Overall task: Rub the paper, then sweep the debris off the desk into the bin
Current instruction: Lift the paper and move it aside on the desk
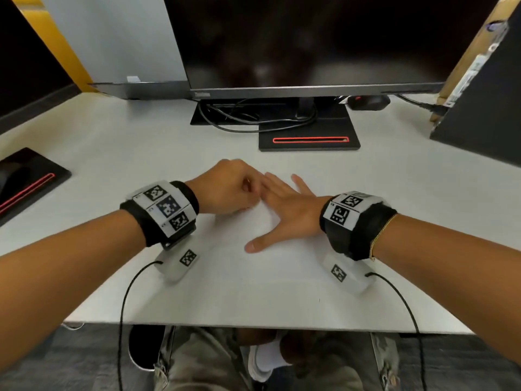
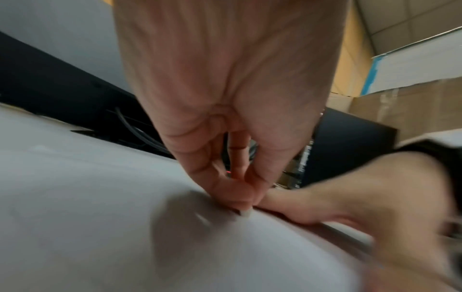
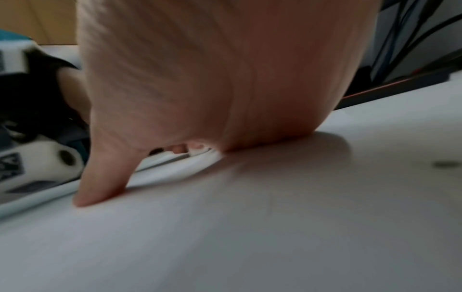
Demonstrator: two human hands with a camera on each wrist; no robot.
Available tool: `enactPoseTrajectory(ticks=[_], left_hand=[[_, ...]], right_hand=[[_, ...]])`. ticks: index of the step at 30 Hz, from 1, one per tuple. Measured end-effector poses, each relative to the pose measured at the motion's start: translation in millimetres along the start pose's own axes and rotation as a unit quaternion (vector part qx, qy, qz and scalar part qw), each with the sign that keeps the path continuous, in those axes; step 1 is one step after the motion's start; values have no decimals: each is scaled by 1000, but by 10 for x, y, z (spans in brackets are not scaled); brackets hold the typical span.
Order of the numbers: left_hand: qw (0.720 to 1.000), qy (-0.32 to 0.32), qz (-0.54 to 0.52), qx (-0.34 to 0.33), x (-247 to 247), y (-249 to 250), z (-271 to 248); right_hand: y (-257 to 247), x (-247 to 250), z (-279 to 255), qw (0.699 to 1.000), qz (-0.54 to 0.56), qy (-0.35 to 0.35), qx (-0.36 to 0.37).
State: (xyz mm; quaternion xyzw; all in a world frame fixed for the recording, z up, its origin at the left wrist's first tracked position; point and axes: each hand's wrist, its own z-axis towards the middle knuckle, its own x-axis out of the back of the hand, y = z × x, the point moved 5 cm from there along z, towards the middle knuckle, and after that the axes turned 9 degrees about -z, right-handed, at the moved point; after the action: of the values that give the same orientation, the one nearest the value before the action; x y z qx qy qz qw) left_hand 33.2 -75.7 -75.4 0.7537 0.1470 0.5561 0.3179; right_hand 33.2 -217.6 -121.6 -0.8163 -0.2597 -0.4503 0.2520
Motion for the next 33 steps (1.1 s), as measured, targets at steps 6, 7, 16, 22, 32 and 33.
enactPoseTrajectory(ticks=[6,7,16,22,32,33], left_hand=[[1000,14,25,-11,153,-29,108],[1000,18,23,-13,124,-24,97],[998,-28,35,-39,38,15,-20],[999,7,46,-9,300,-194,-61],[997,7,76,-29,283,-169,-238],[996,-40,63,-57,121,-54,-301]], right_hand=[[-14,12,-8,1000,-10,-9,-12],[-20,10,-9,1000,-12,-11,-12],[-4,-14,16,1000,10,-10,-13],[-39,-13,10,1000,15,-17,-15],[-43,-22,-4,1000,4,-24,-19],[-38,-26,-2,999,7,-25,-19]])
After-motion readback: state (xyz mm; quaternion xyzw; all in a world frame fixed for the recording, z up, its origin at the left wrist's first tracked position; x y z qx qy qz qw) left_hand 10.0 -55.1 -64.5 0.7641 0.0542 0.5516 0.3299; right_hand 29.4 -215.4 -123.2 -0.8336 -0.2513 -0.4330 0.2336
